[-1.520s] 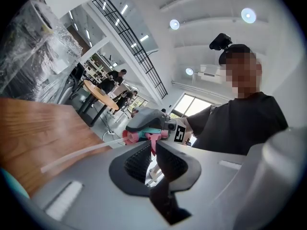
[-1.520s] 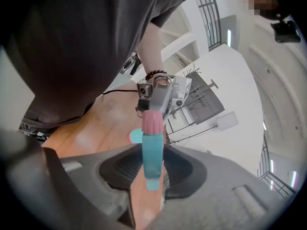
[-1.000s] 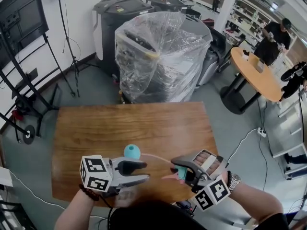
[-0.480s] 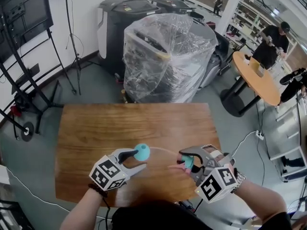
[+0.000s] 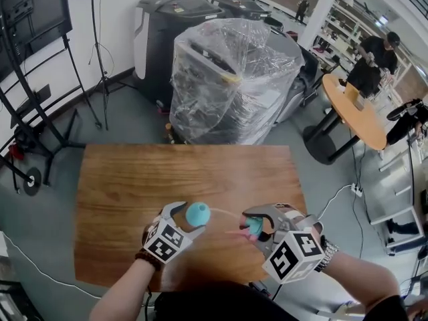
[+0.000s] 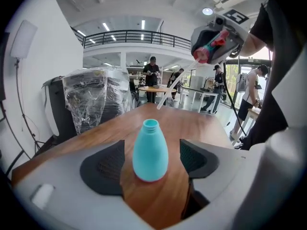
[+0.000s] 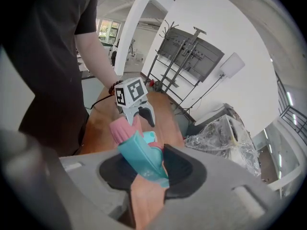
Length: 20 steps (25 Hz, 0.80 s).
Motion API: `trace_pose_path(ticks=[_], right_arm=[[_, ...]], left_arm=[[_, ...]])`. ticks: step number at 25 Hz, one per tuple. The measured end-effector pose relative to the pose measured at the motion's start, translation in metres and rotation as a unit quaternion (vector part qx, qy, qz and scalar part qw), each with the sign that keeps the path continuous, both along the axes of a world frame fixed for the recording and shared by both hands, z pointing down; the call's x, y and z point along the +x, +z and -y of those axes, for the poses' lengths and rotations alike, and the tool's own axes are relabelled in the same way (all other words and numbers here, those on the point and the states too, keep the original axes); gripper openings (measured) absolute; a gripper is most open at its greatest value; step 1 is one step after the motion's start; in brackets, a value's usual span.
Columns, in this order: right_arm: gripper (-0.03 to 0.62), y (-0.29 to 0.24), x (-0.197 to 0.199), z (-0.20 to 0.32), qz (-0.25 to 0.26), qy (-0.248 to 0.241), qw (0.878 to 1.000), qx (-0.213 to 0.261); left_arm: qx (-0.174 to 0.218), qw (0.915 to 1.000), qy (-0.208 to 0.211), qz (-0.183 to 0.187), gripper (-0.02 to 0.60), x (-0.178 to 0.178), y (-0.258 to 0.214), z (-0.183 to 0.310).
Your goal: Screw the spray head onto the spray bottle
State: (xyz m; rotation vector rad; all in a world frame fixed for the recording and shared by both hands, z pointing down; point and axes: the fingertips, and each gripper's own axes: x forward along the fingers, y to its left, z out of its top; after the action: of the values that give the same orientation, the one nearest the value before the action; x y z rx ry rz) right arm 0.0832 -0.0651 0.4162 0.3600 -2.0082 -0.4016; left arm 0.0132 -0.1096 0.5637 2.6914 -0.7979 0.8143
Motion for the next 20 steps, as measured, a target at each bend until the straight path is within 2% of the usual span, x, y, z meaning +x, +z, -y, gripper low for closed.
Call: trace_pose_path(ticks=[8, 17, 20], right_arm=[[0.121, 0.012, -0.011, 0.005, -0.031, -0.011, 0.999, -0.015], [0.121, 0.024, -0.016, 0.014, -0.054, -0.015, 0.998, -0.015], [0.123, 0.028, -0.016, 0.016, -0.057, -0.017, 0.998, -0.017]], left_arm=[[0.014, 0.9985, 0.020, 0.049, 0.406, 0.011, 0.043, 0.007], [0.011, 0.9974, 0.033, 0.064, 0.416, 0.018, 0.067, 0.014], [0.013, 0.9970, 0.036, 0.067, 0.388, 0.019, 0.067, 0.014]])
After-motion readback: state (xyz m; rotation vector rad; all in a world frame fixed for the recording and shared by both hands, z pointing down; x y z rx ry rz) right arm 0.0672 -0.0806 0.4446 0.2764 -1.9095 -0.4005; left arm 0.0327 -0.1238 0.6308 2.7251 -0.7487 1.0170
